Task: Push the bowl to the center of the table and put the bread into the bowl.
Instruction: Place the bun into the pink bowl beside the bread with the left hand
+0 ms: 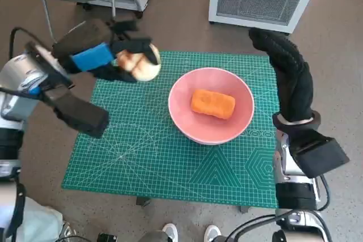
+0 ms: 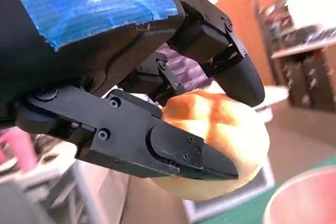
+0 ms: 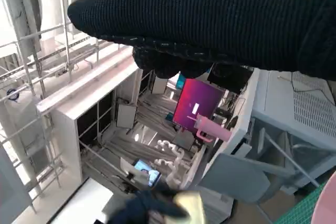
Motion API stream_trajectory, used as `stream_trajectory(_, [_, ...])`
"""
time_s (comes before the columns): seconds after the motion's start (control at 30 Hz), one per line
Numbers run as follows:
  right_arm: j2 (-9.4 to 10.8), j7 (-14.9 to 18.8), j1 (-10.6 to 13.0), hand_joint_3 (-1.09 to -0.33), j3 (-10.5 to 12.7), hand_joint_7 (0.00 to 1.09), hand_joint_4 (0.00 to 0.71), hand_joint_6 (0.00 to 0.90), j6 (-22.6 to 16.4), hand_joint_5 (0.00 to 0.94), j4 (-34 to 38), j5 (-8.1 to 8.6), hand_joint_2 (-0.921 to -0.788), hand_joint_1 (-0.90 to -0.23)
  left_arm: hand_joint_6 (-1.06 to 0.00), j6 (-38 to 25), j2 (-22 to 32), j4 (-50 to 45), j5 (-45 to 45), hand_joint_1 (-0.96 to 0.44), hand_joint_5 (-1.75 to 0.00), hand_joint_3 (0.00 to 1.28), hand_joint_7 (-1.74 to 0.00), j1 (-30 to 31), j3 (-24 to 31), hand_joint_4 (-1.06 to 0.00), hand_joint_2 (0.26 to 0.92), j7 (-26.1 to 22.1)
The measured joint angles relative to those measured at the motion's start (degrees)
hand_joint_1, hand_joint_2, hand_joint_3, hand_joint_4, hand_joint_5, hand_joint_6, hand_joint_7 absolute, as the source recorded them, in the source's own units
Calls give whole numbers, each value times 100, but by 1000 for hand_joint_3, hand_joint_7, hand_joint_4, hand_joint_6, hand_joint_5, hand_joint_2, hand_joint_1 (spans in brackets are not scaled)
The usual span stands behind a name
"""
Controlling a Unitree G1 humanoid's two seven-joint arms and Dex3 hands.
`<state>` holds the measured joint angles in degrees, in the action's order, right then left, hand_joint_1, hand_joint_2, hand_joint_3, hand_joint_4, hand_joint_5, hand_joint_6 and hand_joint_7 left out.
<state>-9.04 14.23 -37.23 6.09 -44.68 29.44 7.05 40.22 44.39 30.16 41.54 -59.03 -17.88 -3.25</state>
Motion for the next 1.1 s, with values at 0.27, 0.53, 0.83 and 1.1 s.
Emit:
stream_trajectory(0.27, [-3, 0, 0, -835, 1, 628, 240, -1, -2, 1, -6, -4, -921, -670, -705, 115, -617, -236, 427, -1, -1230, 59, -1060, -175, -329, -659, 915, 148])
stream_trajectory(0.53, [-104, 0, -2, -839, 37, 625, 239, -1, -3, 0, -10, -4, -921, -664, -671, 530, -1077, 397, 1439, -1, -1623, 836, -1248, -434, -1082, -494, 534, 954])
stream_trajectory(0.83, [-157, -14, 1, -841, 48, 623, 239, -1, 2, 0, -73, -15, -921, -670, -413, 250, -1553, 1002, 1669, -115, -718, 193, -862, -560, -1503, -470, 864, 624])
stream_trajectory(1.1, [-154, -69, 8, -841, 45, 622, 239, -1, 50, 0, -174, -48, -921, -668, -193, -622, -1765, 875, 1645, -494, -41, 48, -202, -279, -1542, -246, 913, -51])
